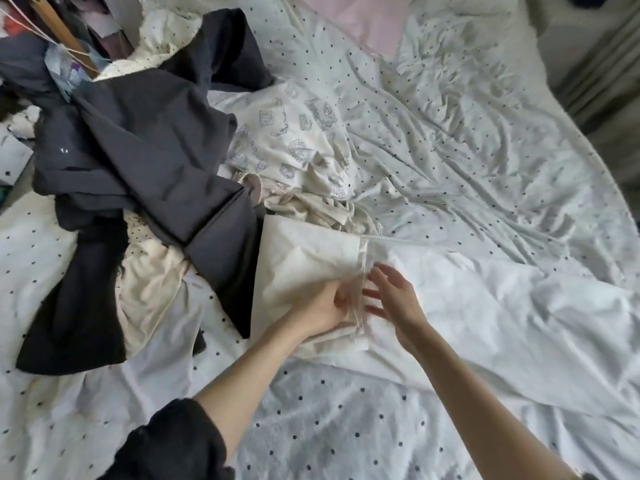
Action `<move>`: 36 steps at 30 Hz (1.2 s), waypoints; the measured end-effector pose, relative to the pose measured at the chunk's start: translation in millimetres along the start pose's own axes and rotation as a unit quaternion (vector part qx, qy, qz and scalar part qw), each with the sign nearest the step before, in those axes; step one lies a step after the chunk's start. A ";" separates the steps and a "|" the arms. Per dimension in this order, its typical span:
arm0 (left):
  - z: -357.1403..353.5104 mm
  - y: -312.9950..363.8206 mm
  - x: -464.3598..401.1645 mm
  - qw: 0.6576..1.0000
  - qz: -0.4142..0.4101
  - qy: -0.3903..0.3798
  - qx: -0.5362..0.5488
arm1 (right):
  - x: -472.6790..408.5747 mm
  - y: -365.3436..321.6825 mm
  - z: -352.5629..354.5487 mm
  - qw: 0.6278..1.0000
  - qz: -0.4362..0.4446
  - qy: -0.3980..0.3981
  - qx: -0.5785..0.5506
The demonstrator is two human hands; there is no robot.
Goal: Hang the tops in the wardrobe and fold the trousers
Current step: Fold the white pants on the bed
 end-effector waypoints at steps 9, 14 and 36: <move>60.3 -79.3 53.9 0.942 0.002 0.334 0.036 | 29.7 28.9 -81.6 0.764 0.419 0.034 0.489; 45.9 -106.5 52.2 0.967 0.124 0.164 0.148 | -8.0 86.0 -85.7 0.694 0.341 -0.057 0.632; 78.1 -59.7 57.6 0.966 0.131 0.122 0.186 | 5.2 50.6 -23.7 0.782 0.309 -0.073 0.537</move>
Point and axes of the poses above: each hand's wrist, its own x-axis away from the middle knuckle, its own z-axis out of the back of the hand, y = z × x, the point moved 3 cm from there along -x, towards the middle knuckle, and after that the axes turned 4 degrees about z, right-handed, at the moved point
